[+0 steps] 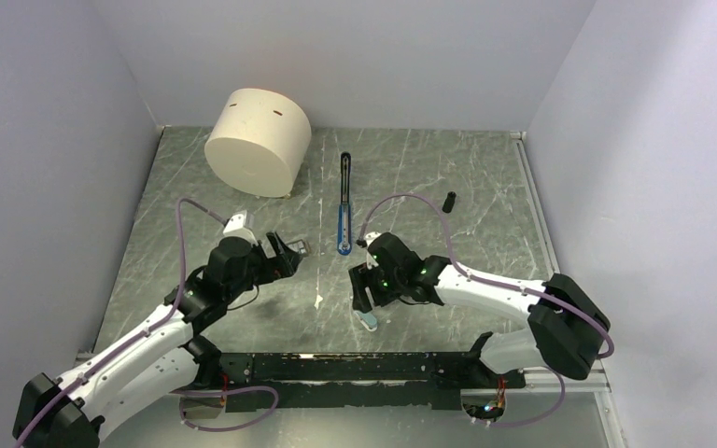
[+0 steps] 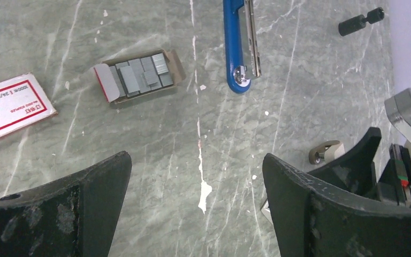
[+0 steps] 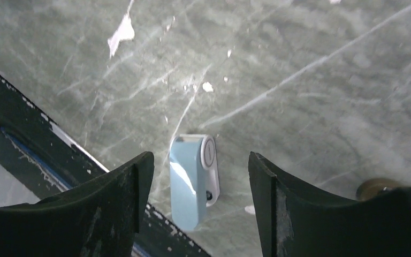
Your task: Load the staples into the stapler
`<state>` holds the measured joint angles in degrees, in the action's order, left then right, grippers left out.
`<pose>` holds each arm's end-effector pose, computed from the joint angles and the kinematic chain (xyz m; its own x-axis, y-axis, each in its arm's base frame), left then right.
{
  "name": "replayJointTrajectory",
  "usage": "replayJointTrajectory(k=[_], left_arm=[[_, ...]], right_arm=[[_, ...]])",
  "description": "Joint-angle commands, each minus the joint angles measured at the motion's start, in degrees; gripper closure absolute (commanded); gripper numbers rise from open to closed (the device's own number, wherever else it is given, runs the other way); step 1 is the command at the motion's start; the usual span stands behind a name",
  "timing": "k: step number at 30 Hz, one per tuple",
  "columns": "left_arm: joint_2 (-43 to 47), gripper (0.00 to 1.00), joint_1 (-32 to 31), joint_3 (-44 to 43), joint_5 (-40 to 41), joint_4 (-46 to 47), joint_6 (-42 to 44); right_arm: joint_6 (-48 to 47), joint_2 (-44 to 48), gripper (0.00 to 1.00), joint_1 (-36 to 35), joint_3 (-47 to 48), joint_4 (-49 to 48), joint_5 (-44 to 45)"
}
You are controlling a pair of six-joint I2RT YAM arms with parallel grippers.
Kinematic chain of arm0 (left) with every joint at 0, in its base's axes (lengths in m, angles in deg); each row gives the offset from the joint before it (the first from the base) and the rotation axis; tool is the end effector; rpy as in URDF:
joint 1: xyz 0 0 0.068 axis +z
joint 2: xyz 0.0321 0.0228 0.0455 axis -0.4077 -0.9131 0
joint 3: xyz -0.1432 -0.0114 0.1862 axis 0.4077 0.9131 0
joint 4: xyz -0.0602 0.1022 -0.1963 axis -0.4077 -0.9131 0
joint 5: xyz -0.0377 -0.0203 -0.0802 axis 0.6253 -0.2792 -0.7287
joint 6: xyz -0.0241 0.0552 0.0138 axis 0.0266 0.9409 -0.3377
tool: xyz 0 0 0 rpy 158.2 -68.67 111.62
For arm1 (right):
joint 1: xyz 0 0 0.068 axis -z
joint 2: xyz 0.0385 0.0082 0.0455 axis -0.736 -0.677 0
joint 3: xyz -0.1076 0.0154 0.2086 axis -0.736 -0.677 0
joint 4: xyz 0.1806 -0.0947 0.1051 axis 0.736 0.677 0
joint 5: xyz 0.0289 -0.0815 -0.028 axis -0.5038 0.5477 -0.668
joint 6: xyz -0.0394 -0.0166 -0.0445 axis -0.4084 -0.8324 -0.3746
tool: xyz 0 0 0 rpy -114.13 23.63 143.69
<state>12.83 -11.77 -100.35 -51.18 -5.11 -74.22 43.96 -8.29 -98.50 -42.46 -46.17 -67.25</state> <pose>0.1499 -0.0990 0.1978 -0.6009 -0.3995 -0.6924 0.0710 0.8361 -0.5440 0.1475 0.1926 0.1544 -0.7851 -0.3440 -0.5150 -0.5543 0.7613 0.3364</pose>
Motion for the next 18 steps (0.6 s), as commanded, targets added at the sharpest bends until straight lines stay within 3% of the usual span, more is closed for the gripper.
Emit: replayJointTrajectory(k=[1,9,18], left_arm=[[0.9,0.03,0.1,1.3,2.7,-0.5,-0.9],[-2.2,0.03,0.1,3.7,0.0,4.1,1.3],[-3.0,0.03,0.1,5.7,-6.2,9.1,1.6]], right_arm=[[3.5,1.3,0.31,-2.1,2.8,10.4,0.6],[6.4,1.2,0.40,-7.8,2.3,12.8,2.3],[8.9,-0.7,0.67,-9.1,3.5,11.7,5.6]])
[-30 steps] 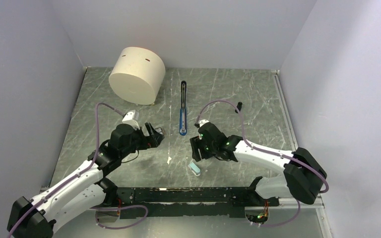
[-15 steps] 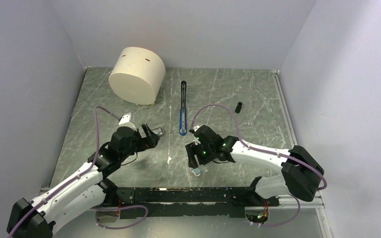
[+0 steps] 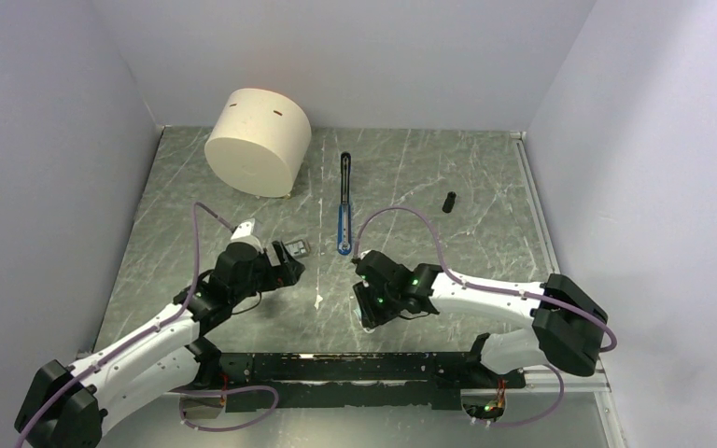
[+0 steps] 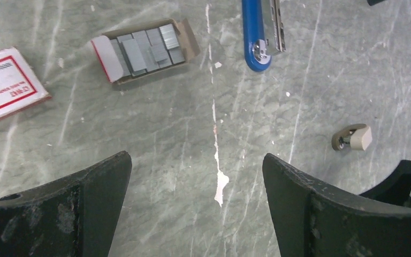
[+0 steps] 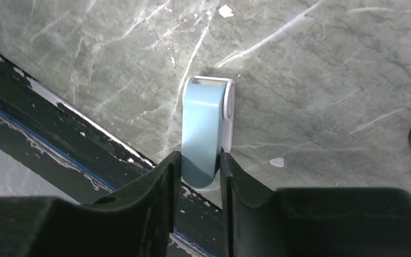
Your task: Load the staples into the stapler
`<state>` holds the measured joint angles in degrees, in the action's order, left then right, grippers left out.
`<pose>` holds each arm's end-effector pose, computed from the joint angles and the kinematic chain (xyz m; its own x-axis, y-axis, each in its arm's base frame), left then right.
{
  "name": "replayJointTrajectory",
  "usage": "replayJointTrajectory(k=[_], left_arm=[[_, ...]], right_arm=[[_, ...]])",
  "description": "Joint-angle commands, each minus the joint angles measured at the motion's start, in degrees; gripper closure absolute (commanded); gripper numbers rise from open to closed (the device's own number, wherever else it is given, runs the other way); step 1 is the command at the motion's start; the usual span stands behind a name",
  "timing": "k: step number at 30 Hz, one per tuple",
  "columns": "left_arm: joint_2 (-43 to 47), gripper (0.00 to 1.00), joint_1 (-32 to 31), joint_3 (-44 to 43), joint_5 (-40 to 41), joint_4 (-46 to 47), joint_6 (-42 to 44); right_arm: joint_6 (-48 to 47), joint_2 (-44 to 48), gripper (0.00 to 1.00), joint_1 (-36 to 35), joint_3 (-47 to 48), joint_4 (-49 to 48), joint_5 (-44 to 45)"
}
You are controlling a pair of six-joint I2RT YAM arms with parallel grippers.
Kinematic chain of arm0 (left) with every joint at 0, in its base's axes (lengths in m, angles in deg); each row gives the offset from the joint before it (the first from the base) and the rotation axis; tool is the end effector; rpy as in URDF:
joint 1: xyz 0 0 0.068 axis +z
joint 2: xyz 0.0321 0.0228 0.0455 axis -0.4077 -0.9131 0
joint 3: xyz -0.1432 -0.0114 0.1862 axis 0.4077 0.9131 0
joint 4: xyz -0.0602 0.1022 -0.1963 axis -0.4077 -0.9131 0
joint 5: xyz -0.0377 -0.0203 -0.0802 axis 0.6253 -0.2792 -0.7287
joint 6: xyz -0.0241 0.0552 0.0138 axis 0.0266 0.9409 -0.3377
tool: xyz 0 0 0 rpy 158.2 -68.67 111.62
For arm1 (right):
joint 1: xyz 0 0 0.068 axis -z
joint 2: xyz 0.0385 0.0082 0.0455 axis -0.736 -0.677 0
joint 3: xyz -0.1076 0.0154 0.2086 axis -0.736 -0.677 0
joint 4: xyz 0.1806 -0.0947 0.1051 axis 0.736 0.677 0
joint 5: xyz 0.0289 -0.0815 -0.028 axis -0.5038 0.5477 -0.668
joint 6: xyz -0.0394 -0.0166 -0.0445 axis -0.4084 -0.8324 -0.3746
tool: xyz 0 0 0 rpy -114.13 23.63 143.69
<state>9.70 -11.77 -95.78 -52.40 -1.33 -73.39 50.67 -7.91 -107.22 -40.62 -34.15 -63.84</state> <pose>0.1502 -0.1004 0.1703 -0.6491 -0.3544 -0.6731 0.0629 0.8568 -0.5118 0.1112 0.1979 0.1507 -0.8272 -0.4247 -0.3680 -0.5354 0.7944 0.2867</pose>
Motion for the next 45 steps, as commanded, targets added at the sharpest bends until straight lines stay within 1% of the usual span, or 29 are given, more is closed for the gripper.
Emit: replayJointTrajectory(k=[1,4,7,11,13,16,19,21,24,27,30,31,37,43,45], left_arm=[[-0.2,0.03,0.1,1.4,-6.1,5.5,0.7],[-0.6,0.03,0.1,3.2,-9.0,8.0,0.0],[-0.5,0.03,0.0,6.1,-13.9,12.8,-1.2],[-3.0,0.15,-1.2,9.0,-17.5,19.8,-3.8],[-5.6,0.21,-2.3,10.3,-18.7,24.5,-5.1],[-10.3,0.27,-4.5,11.0,-20.1,31.1,-6.8],[-15.6,0.27,-6.7,11.6,-21.3,38.9,-8.6],[-19.1,0.25,-7.9,11.5,-21.5,41.9,-9.9],[-24.2,0.28,-8.7,10.9,-21.4,45.1,-12.1],[-28.8,0.30,-8.8,11.7,-22.3,51.4,-14.8],[-32.4,0.33,-9.0,12.3,-24.0,57.9,-17.8],[-33.5,0.36,-9.2,12.5,-24.5,59.9,-18.5],[-37.4,0.51,-9.9,11.7,-24.7,62.8,-19.8],[-36.7,0.50,-10.8,10.2,-23.4,60.5,-19.3],[-36.2,0.53,-11.0,9.6,-22.7,58.6,-18.6]], right_arm=[[3.1,-1.1,0.70,-0.4,1.6,-0.7,2.8],[6.4,-0.5,0.76,-0.4,1.1,-2.8,3.9],[10.3,0.9,0.78,-0.3,-0.3,-7.0,5.6],[14.3,1.1,0.78,0.8,-1.0,-11.4,4.8],[15.9,0.8,0.78,3.4,-1.5,-14.1,1.5],[17.9,0.8,0.78,7.0,-2.7,-17.5,-3.0],[20.3,1.4,0.78,10.1,-4.4,-21.1,-7.2],[22.2,1.7,0.78,11.5,-5.3,-23.0,-9.1],[26.1,2.4,0.79,12.3,-7.2,-27.0,-10.4],[29.0,2.9,0.80,12.4,-8.5,-30.4,-10.0],[30.5,2.9,0.81,12.4,-9.2,-31.9,-9.5],[30.8,2.8,0.81,12.4,-9.3,-32.1,-9.6],[31.8,1.9,0.81,12.3,-10.1,-34.7,-11.2],[31.7,1.1,0.81,12.4,-10.2,-35.1,-12.0],[31.5,1.2,0.81,12.4,-10.1,-35.2,-12.2]])
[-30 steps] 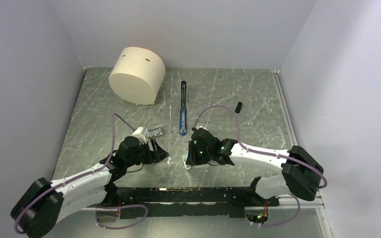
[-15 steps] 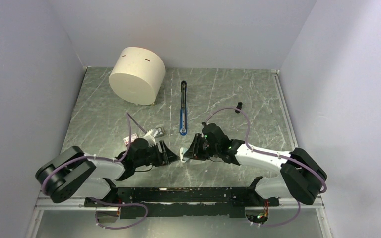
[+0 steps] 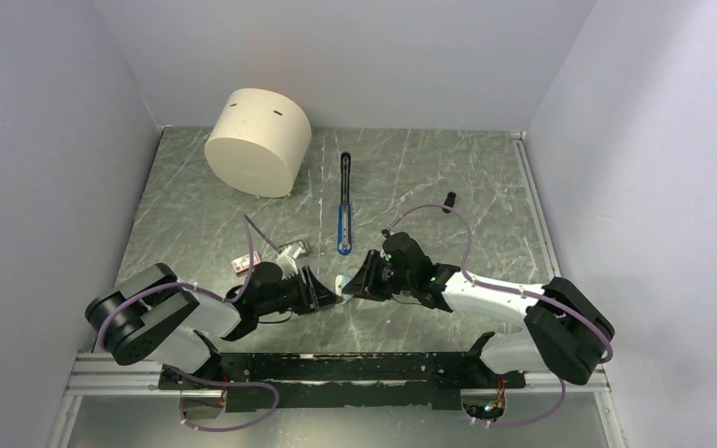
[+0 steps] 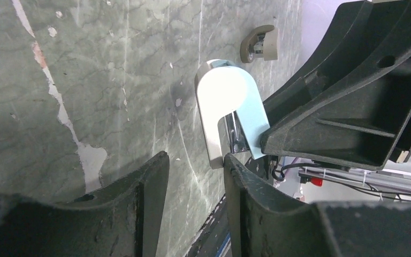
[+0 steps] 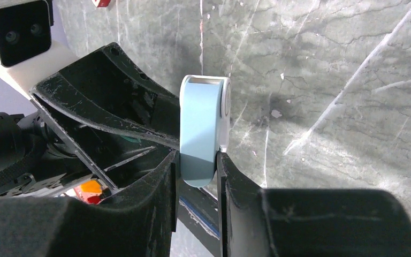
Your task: Load the staples into the stapler
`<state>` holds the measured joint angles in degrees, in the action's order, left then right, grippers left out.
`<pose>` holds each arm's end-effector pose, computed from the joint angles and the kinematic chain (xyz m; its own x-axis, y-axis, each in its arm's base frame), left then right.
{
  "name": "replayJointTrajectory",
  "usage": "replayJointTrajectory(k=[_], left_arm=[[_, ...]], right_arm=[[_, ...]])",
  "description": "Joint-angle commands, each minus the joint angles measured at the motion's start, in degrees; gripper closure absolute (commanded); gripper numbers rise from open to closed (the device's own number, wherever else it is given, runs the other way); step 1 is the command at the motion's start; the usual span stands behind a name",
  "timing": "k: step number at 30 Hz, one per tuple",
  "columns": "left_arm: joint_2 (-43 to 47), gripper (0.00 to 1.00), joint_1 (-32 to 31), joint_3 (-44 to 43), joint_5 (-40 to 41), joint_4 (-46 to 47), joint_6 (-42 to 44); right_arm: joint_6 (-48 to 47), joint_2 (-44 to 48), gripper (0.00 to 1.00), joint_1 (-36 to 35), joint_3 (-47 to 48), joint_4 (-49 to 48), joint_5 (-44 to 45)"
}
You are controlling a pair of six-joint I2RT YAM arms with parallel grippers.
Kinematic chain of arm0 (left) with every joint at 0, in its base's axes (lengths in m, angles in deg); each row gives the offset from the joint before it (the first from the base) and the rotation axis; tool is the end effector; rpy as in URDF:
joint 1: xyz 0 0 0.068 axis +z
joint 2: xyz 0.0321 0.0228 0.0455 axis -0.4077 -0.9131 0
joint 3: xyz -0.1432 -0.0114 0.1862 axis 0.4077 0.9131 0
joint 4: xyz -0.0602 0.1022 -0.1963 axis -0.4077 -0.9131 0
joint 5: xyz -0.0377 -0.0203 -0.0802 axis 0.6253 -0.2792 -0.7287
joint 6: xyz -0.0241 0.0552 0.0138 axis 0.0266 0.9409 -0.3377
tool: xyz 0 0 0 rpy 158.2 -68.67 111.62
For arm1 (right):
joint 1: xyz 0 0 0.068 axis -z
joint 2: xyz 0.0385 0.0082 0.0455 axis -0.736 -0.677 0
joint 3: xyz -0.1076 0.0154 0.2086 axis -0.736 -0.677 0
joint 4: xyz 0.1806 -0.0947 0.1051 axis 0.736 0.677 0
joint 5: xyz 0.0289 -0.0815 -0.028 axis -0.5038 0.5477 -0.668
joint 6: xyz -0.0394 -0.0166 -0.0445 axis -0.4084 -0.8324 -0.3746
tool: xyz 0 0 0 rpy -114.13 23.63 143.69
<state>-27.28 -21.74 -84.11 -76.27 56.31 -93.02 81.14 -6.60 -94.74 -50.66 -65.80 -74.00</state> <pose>0.1398 -0.1620 0.1008 -0.8939 -0.2993 -0.3336 0.1587 0.4846 -0.8602 0.1572 0.1876 0.1499 -0.9447 0.2217 -0.2415 -0.0361 0.6619 0.7488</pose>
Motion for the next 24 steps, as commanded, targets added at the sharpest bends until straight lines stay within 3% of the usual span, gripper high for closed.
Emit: replayJointTrajectory(k=[1,5,10,15,24], left_arm=[[0.7,0.55,-1.2,-2.2,1.3,0.7,1.3],[0.1,0.67,-1.4,-2.4,1.0,1.9,1.3],[-0.6,0.73,-1.9,-3.5,0.2,2.1,1.8],[-0.1,0.95,-2.3,-3.8,1.3,0.1,3.5],[2.0,0.95,-2.6,-3.5,3.4,-5.8,7.9]], right_arm=[[0.9,-0.1,0.81,-0.1,0.0,-3.6,-2.2],[0.9,-0.7,0.81,0.0,0.0,-3.4,-3.2],[0.8,-1.6,0.82,0.0,-0.4,-3.8,-4.1],[0.3,-0.8,0.82,0.0,0.0,-2.1,-3.3],[-2.2,2.9,0.82,0.9,1.3,5.4,2.9]])
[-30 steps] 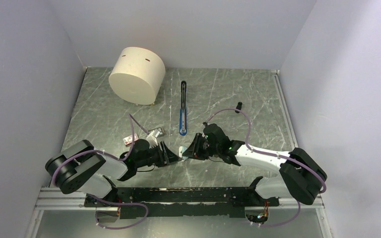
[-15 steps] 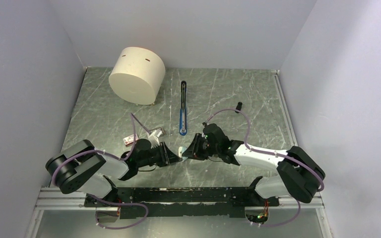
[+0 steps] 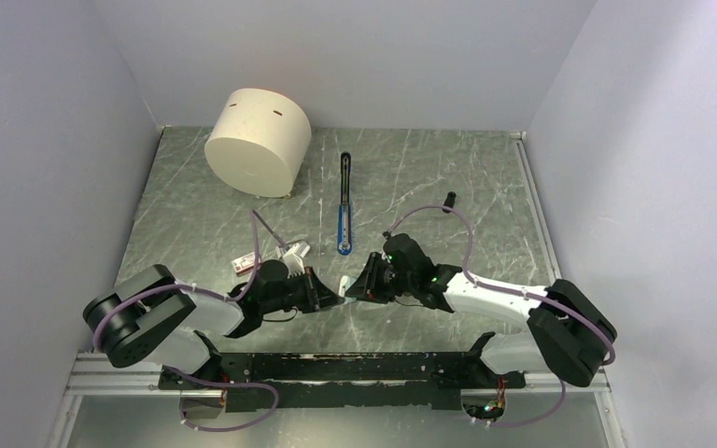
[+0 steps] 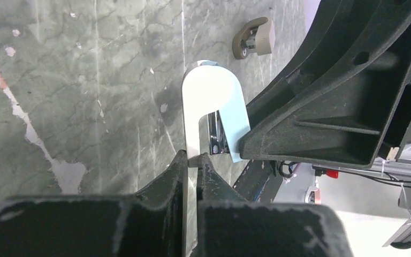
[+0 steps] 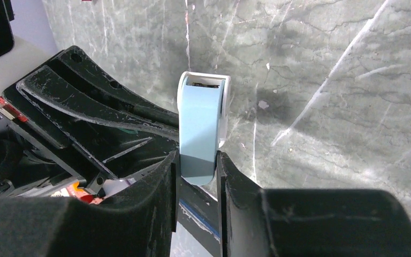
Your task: Load the staples into the stapler
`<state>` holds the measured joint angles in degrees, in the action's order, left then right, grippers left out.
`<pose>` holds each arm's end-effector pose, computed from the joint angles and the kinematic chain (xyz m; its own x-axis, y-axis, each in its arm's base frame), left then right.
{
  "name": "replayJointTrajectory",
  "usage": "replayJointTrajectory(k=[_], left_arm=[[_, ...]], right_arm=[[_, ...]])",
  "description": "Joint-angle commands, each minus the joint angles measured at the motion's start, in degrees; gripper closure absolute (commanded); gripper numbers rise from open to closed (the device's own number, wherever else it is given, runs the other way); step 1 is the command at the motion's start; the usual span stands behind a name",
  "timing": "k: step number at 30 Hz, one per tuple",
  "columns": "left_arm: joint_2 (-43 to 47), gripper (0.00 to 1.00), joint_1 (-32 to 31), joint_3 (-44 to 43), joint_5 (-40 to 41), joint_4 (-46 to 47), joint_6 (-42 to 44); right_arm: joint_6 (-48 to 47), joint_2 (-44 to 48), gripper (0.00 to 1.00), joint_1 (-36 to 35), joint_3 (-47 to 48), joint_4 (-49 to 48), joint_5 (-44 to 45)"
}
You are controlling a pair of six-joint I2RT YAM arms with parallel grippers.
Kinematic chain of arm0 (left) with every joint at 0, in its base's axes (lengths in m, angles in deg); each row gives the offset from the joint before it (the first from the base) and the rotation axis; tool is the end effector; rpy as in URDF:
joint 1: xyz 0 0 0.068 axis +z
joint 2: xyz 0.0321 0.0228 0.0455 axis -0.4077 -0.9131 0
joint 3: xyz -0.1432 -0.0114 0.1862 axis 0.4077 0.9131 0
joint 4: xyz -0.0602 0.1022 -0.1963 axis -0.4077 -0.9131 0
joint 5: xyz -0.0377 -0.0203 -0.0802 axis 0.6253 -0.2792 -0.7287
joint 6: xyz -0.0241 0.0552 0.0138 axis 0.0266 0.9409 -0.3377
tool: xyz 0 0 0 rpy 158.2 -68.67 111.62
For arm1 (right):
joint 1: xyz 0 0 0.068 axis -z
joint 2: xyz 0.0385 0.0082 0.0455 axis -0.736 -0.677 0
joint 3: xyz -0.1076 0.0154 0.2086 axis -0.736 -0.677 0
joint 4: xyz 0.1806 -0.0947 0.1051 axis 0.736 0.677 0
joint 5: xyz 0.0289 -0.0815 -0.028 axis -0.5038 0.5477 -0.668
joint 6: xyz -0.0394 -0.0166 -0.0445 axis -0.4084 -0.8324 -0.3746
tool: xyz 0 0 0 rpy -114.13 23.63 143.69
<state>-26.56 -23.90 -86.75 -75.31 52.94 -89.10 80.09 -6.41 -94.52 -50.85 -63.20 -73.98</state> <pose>0.1397 -0.1727 0.1072 -0.8848 -0.2439 -0.3970 0.2347 0.5028 -0.8319 0.1550 0.1839 0.1456 -0.9506 0.2052 -0.2331 -0.0281 0.6905 0.7228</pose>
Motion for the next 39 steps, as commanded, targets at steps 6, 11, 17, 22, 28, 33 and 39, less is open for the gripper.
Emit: replayJointTrajectory(k=[6,11,17,22,28,33,39], left_arm=[[2.5,0.95,-1.3,-1.5,2.6,-6.1,8.5],[1.6,0.95,-2.8,-2.2,2.5,-7.6,12.1],[0.0,0.95,-4.2,-2.6,3.1,-6.8,13.8],[1.5,0.95,-4.9,-2.2,4.5,-8.9,16.3],[2.8,0.95,-5.2,-1.7,5.0,-9.3,17.1],[3.5,0.95,-5.4,-0.7,5.8,-8.6,16.3],[4.1,0.95,-5.6,-0.7,6.3,-9.7,15.1]], right_arm=[[-5.6,3.4,0.81,3.2,4.8,9.3,4.7],[-9.1,0.6,0.80,5.2,7.6,13.1,4.1],[-16.7,-2.6,0.74,6.5,11.3,16.2,2.0],[-20.1,-4.1,0.70,7.4,12.6,17.8,1.7],[-21.5,-5.7,0.64,7.7,12.3,16.8,0.0],[-21.2,-5.4,0.58,7.7,10.0,14.4,-1.5],[-18.7,-5.1,0.34,7.6,6.5,7.7,-7.4]])
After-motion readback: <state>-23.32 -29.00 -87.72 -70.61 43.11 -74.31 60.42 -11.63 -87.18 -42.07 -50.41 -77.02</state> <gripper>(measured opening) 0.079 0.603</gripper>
